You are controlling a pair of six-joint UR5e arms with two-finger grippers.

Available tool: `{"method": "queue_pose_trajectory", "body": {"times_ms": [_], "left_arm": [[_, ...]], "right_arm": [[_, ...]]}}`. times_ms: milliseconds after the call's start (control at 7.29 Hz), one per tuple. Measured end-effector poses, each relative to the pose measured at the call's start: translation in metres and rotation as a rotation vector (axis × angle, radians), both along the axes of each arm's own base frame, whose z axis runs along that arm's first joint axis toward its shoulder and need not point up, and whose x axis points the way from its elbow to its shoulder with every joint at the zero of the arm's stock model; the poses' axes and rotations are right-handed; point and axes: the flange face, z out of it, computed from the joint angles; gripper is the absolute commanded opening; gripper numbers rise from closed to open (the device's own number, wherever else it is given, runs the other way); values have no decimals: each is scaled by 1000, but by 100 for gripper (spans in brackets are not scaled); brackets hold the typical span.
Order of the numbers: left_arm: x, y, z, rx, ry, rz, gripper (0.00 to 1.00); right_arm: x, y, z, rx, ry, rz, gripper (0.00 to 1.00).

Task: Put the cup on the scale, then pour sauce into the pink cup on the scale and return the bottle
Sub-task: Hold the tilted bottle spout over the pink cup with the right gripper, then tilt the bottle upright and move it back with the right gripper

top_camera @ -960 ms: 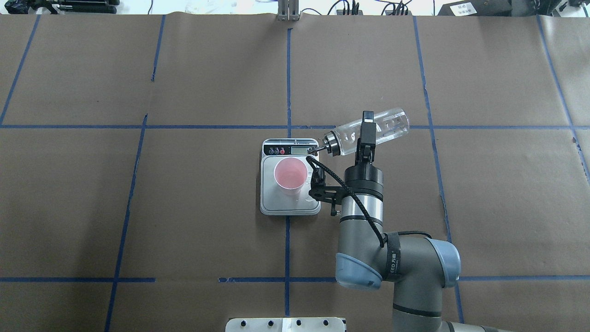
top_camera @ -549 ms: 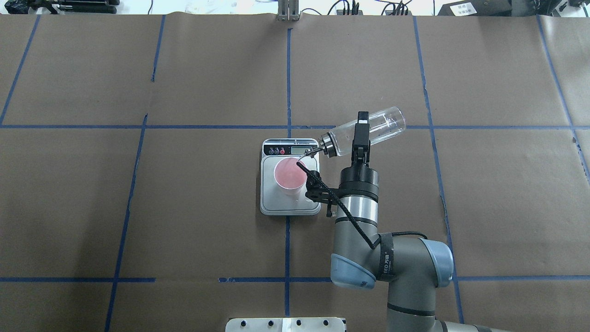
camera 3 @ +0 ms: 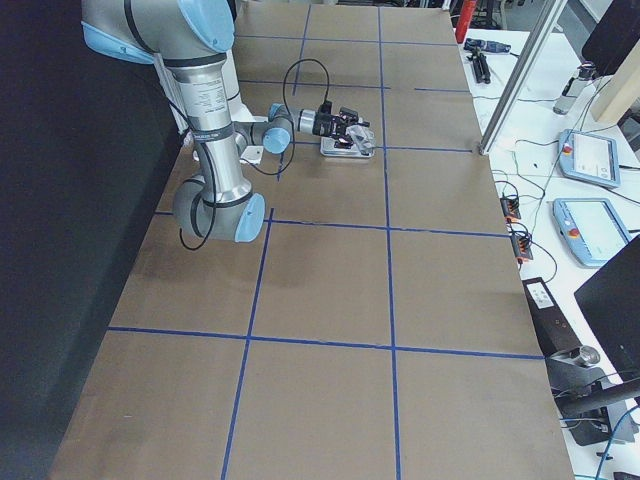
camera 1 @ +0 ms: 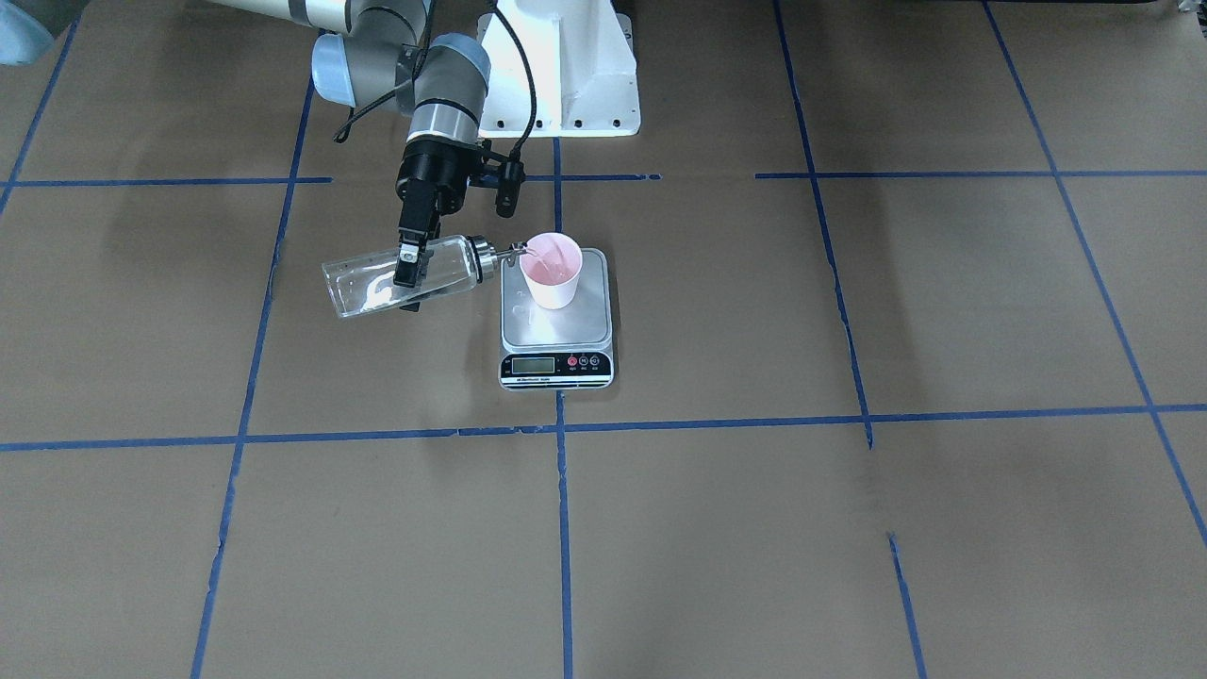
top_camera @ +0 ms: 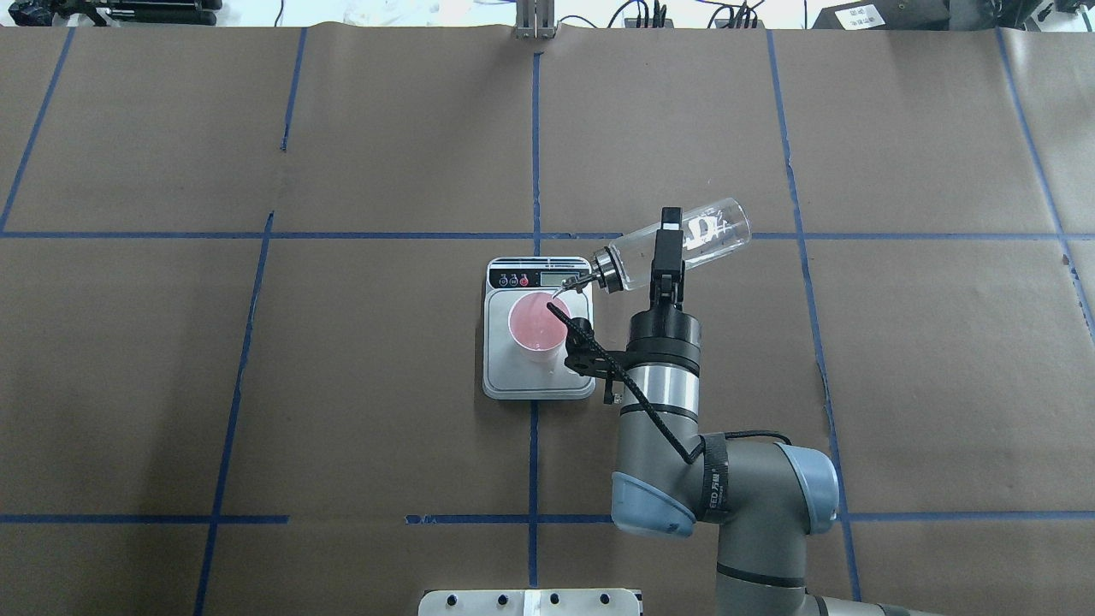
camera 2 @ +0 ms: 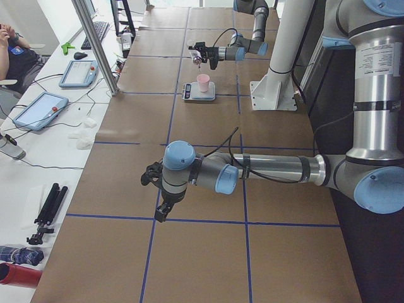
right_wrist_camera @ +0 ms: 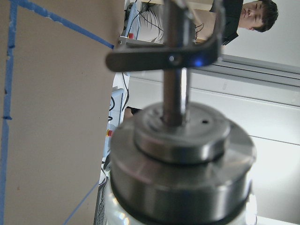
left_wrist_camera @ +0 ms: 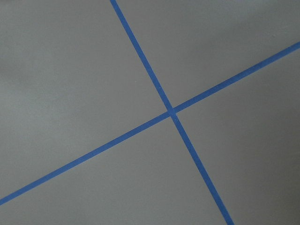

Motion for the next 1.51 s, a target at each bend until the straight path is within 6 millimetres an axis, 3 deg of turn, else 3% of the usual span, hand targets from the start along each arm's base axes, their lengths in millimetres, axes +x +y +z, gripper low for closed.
{"method": "queue_pose_trajectory", "body": {"times_ms": [686,1509], "left_arm": [[0,0,-3,5,3,1,100],[0,0,-6,10,5,0,100]], "right_arm": [[0,5,-2,4,-40,-7,0],[-2,18,-2,1,-221,-30,0]]}}
